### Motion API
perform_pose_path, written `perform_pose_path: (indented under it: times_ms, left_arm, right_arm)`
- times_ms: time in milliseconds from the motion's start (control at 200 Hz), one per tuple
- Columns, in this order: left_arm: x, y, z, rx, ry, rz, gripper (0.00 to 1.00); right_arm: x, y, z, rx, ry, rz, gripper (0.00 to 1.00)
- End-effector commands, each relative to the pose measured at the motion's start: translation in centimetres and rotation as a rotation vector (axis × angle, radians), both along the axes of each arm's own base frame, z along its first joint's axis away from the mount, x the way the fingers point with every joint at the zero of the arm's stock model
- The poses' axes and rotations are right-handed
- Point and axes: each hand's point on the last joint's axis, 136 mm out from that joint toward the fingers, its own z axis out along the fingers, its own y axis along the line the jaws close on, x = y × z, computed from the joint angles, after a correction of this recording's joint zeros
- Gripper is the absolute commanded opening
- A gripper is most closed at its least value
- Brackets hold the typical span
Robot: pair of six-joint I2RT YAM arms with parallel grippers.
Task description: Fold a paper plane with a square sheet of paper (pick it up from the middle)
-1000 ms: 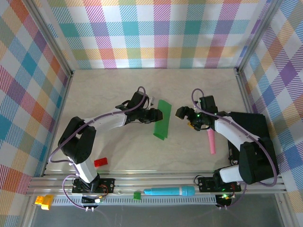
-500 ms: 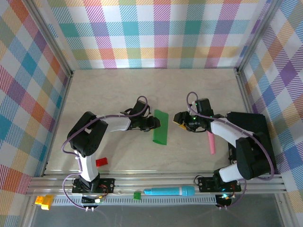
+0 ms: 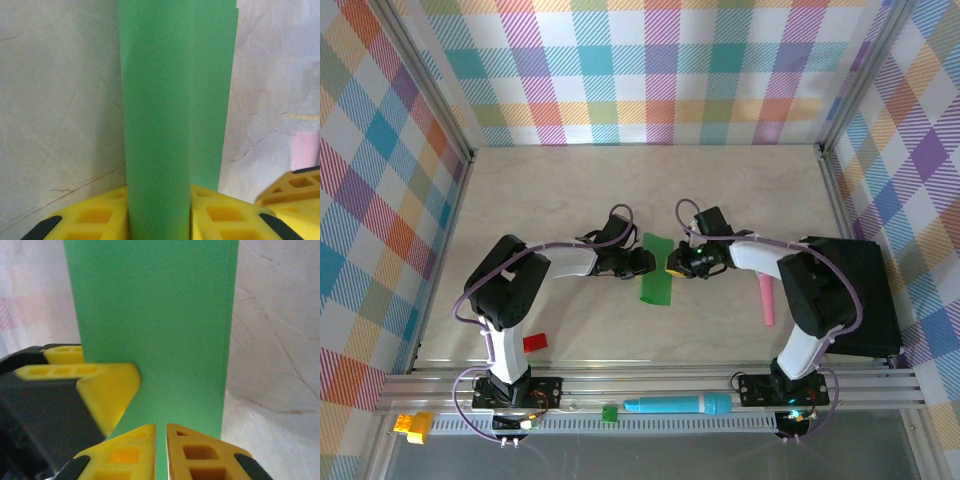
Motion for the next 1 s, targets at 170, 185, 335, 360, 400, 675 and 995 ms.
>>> perform_pose_path:
  times_ms: [170,185,335,360,400,675,995]
  left_arm:
    - [-1.6,2.5,-3.9,0.146,0.087,0.000,0.29]
    - [-1.6,2.5,-3.9,0.146,0.087,0.000,0.29]
    - [-1.4,2.6,-3.4,0.156,0.085,0.000,0.29]
    - [-1.4,2.7,-3.2,0.163,0.087,0.003,0.30]
    - [-1.3,2.8,-2.5,0.175,0.091,0.006,0.32]
    - [-1.0,3.9,0.9,0.219,0.066,0.050,0.55]
    - [-1.7,3.6,-1.2,0.224,0.123,0.024,0.50]
  right_arm:
    - [-0.5,-0.2,-3.0,-0.087,0.090,0.015,0.11]
    - [-0.5,-0.2,-3.1,-0.092,0.090,0.017,0.11]
    - [-1.3,-1.1,-4.7,-0.158,0.121,0.025,0.11]
    - [-1.5,-1.3,-5.1,-0.173,0.128,0.029,0.11]
    - [-1.8,-1.5,-5.6,-0.195,0.142,0.034,0.11]
    - [-2.5,-1.9,-6.7,-0.233,0.169,0.036,0.11]
    - [-1.8,-0.8,-5.1,-0.170,0.161,0.020,0.14]
